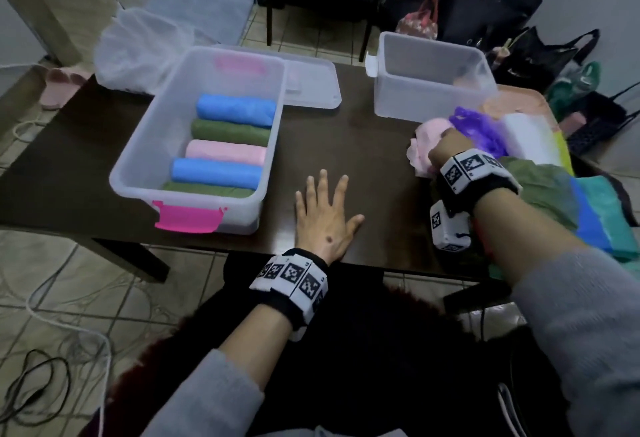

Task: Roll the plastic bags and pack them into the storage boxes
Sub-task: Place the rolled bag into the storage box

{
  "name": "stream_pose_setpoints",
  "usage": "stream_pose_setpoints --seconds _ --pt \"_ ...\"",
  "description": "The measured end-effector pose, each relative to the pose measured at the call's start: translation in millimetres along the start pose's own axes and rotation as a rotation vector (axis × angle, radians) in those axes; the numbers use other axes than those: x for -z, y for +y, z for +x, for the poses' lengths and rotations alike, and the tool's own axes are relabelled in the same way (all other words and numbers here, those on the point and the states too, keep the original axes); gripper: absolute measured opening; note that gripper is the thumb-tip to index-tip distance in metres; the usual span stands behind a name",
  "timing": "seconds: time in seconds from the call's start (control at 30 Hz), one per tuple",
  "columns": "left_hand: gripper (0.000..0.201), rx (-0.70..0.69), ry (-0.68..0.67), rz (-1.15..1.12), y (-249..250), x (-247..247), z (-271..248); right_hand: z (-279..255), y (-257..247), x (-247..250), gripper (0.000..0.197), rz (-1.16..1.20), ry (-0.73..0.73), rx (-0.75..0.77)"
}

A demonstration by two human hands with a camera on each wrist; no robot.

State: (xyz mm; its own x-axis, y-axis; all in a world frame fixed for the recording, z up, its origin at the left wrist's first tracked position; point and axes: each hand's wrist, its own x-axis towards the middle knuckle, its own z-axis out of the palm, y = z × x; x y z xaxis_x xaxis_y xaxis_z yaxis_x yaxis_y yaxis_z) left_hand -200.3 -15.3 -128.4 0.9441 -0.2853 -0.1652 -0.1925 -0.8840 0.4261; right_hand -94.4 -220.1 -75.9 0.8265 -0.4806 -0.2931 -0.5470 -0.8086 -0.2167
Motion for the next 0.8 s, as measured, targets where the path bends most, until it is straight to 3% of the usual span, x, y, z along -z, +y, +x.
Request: stream_pose_setpoints --seconds 0.03,0.1,0.27,0.5,0.57,0.7,0.8 --pt "0.069 0.004 -0.025 0.026 -3.8 -3.6 1.7 -5.7 -0.2 -1.4 0.031 0.124 0.033 -0.025" --pt "0.068 0.002 -0.060 0.053 -9.4 -8.8 3.0 -14.6 -1.9 -2.2 0.040 0.083 0.115 0.008" --pt "0.067 -0.015 -0.036 0.078 -13.3 -12.8 3.5 -38.8 -25.9 -10.3 0.041 0.103 0.035 0.106" --pt "0.069 -0.023 -0.045 -0.072 -19.3 -4.4 7.5 -56.8 -56.3 -12.1 0.030 -0.246 0.003 0.357" --pt "0.064 -0.005 -0.009 -0.210 -20.8 3.4 8.6 -57.6 -56.4 -8.6 0.032 -0.298 0.017 0.438" --pt "0.047 0.096 0.211 -0.366 -19.2 22.3 14.1 -62.4 -45.8 -5.4 0.048 -0.411 -0.033 0.553" --pt "0.045 0.203 0.196 -0.453 -16.0 35.3 24.9 -73.5 -34.9 -10.9 0.061 -0.501 0.001 0.570"
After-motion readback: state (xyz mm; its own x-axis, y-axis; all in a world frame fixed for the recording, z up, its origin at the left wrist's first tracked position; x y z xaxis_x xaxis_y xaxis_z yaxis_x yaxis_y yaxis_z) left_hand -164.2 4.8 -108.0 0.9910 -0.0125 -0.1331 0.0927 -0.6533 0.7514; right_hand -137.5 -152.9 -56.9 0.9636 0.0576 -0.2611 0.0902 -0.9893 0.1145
